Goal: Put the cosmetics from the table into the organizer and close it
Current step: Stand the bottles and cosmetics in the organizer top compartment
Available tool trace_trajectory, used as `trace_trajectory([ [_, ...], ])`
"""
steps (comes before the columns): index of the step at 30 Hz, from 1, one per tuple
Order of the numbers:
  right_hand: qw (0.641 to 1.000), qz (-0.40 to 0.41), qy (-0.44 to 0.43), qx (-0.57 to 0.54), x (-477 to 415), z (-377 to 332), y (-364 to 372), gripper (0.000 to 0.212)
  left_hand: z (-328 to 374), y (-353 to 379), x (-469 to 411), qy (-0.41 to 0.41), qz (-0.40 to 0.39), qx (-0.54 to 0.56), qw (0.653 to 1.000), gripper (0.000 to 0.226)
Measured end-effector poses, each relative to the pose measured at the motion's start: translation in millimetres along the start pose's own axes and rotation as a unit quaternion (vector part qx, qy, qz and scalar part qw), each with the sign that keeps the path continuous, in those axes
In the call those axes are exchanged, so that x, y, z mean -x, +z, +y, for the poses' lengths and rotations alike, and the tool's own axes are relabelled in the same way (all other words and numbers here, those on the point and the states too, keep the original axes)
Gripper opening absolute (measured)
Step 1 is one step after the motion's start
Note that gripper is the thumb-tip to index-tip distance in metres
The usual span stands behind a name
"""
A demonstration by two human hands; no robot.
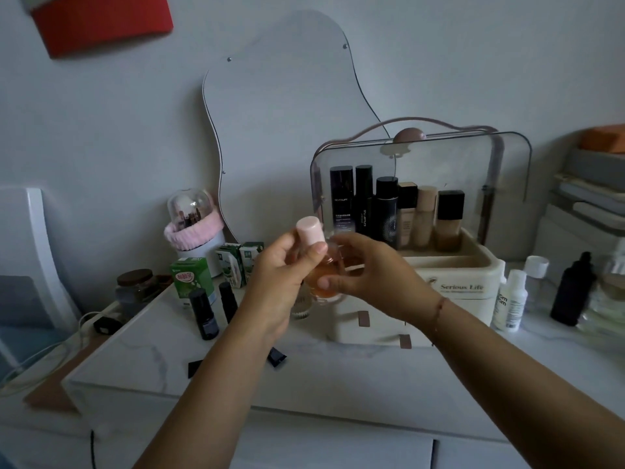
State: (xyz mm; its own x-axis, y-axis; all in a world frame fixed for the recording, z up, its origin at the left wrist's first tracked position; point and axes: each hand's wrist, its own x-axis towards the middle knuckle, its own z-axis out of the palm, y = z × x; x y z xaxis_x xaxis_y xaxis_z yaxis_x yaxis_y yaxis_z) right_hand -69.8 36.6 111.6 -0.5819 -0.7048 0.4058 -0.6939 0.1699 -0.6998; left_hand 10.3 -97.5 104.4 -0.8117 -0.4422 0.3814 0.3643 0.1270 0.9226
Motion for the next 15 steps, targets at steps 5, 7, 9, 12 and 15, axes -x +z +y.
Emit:
trace_trajectory([
  [5,0.999,0.038,-0.036,-0.001,2.4,5.3,-5.3,0.051,6.3,18.4,0.7,0.015,-0.016,0.015,1.0,0.044],
  [7,0.997,0.067,-0.043,0.019,0.0,10.4,-12.3,0.05,5.7,24.1,-3.7,0.036,-0.006,-0.003,0.999,0.041],
  [9,0.995,0.093,-0.017,0.024,-6.0,18.1,-19.6,0.051,-0.9,26.1,-9.8,0.047,0.003,-0.056,0.997,0.041],
  [12,0.988,0.146,0.041,-0.018,-21.6,33.3,-26.1,0.047,-22.1,25.6,-17.7,0.024,0.03,-0.132,0.991,0.04],
  [15,0.982,0.164,0.077,-0.053,-41.6,47.6,-23.6,0.047,-47.4,27.6,-24.7,-0.059,0.026,-0.185,0.981,0.056],
])
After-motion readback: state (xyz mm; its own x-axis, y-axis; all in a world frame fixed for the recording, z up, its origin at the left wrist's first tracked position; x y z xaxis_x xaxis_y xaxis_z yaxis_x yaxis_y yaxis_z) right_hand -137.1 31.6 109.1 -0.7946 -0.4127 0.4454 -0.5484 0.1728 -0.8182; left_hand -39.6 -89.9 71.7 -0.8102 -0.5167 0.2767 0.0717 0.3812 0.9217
